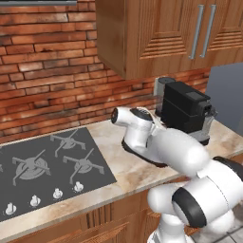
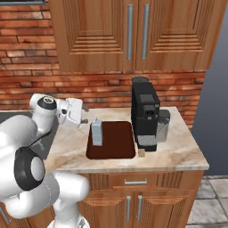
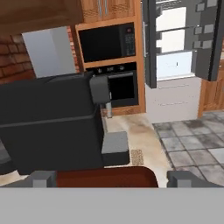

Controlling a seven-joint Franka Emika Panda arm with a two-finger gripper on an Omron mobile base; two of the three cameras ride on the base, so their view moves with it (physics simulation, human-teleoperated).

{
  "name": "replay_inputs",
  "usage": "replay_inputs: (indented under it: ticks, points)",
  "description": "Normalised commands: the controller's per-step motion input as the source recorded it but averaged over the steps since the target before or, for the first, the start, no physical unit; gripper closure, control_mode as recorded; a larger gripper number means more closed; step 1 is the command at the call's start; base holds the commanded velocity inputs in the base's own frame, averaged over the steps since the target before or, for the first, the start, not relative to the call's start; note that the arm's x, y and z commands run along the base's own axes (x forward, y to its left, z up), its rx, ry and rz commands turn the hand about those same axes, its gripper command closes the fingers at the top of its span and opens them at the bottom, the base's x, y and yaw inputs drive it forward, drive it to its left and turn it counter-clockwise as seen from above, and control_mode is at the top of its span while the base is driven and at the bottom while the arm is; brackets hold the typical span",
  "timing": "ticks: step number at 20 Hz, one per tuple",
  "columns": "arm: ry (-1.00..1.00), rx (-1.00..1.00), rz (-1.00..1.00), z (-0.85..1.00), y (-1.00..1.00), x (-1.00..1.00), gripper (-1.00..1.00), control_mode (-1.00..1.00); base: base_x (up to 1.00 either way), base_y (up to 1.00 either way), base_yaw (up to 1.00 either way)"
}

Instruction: Take out the milk from the fridge and place it on the tray on the counter. Then take the sugar cube near the tray and place it in the tray.

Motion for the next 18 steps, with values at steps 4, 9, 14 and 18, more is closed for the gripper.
replay_inputs:
  ticks: [4,9,14,18]
  points:
    - [0.0,0.03,0.0,0.36,0.0,-0.41,-1.0,-1.0,0.0,0.0,0.0]
    - [0.0,0.04,0.0,0.44,-0.1,-0.48,-1.0,-1.0,0.0,0.0,0.0]
    - [0.01,0.06,0.0,0.4,-0.22,-0.45,-1.0,-1.0,0.0,0.0,0.0]
    - [0.13,0.08,0.0,0.48,-0.32,-0.44,-1.0,-1.0,0.0,0.0,0.0]
